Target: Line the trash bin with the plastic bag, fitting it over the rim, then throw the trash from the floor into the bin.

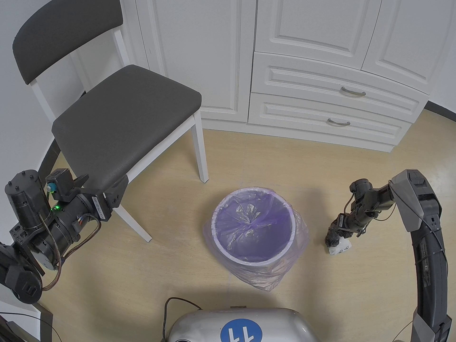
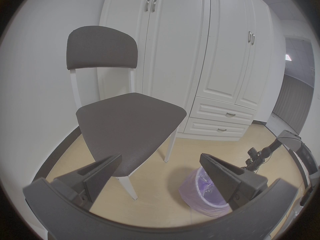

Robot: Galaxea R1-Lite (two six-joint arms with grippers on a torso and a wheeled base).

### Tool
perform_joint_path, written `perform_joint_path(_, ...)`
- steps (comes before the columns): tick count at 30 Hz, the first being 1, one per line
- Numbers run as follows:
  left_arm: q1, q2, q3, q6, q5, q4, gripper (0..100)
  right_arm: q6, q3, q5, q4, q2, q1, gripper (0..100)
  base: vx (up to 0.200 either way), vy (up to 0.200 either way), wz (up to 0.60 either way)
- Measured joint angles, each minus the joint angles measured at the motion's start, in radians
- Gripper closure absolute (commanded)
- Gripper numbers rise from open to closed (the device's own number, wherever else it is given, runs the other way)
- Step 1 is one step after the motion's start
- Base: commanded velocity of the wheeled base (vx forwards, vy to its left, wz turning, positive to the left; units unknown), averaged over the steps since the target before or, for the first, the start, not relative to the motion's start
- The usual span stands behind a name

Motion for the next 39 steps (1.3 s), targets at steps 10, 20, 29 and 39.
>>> perform_joint_path(10,-0.001,-0.003,0.0,0.0,0.0,0.0,0,-0.008,0.112,0.012,-0.004,-0.128,0.0,100,0.0,0.0,0.0)
perform_joint_path(20,-0.003,-0.024,-0.002,0.004,0.0,0.0,0,-0.012,0.326,0.023,-0.022,-0.559,0.068,100,0.0,0.0,0.0)
perform_joint_path(29,-0.006,-0.065,-0.007,0.011,-0.002,0.0,0,-0.016,0.558,0.02,-0.114,-1.006,0.266,100,0.0,0.0,0.0)
perform_joint_path(39,-0.016,-0.143,-0.021,0.015,-0.008,0.0,0,-0.033,0.825,-0.08,-0.273,-1.295,0.706,100,0.0,0.0,0.0)
